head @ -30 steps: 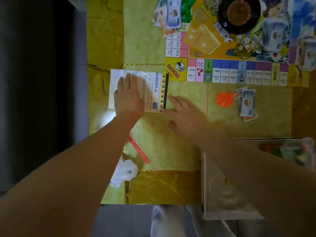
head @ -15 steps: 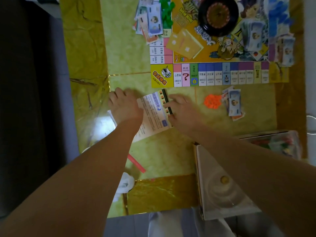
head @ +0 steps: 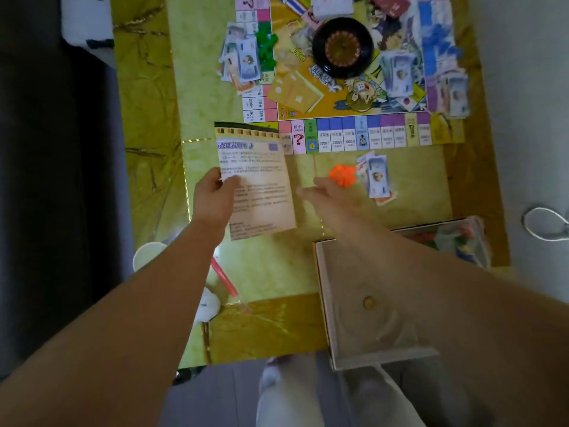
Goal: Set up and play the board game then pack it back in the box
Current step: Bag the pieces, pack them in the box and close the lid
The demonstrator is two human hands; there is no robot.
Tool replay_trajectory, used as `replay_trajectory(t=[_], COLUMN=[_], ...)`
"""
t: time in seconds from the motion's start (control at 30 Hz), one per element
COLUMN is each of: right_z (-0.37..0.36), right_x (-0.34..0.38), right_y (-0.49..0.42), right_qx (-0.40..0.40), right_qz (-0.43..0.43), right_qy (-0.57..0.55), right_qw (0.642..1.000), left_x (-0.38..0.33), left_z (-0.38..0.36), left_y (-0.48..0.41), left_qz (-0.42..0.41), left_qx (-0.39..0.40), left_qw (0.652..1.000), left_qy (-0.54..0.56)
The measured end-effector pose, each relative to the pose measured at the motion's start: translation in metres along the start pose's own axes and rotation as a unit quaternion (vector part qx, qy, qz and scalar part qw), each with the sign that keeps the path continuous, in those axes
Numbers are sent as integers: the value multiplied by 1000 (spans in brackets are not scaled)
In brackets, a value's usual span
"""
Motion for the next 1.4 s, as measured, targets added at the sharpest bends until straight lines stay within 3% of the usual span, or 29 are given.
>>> replay_trajectory(t=[0.13,0.27,0.33,0.47,0.63,0.77,0.87,0.97,1.13,1.3,1.4], right_z=[33,89,116,148,144,136,134,130,118,111,113], right_x=[-7,-42,-70,-118,-171,-171,-166,-172,-185,-175,-168], right_y=[34,55,64,85,92,104,114,113,109,108,109], right_qx=[124,74,66,58,39,-67,-118,-52,143,149,109], right_qz=[-21,37,19,-22,-67,23,182,274,163,150,172], right_qy=[-112,10,29,98,186,233,361,458,560,559,516], right_qw=[986,997,997,993,980,970,907,844,800,802,832], left_x=[4,47,74,114,137,140,138,140,143,143,144], left_z=[-31,-75,-97,-124,-133,-132,-134,-134,-135,-128,-124], left_y=[51,93,111,147,173,180,183,186,191,198,202], left_qz=[40,114,121,65,62,67,65,61,55,66,74], left_qx=[110,135,121,71,30,53,60,50,62,76,72], left_qw=[990,983,971,951,934,933,931,935,944,962,963], left_qy=[81,-54,-168,-295,-350,-350,-354,-345,-320,-252,-250])
Point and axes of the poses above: each hand's wrist, its own y-axis away from the middle knuckle, its own z-axis out of the back of the hand, x = y × z, the point moved 1 cm from there along -y, towards the middle knuckle, and after that the axes turned 1 degree about z, right-handed, at the moved point
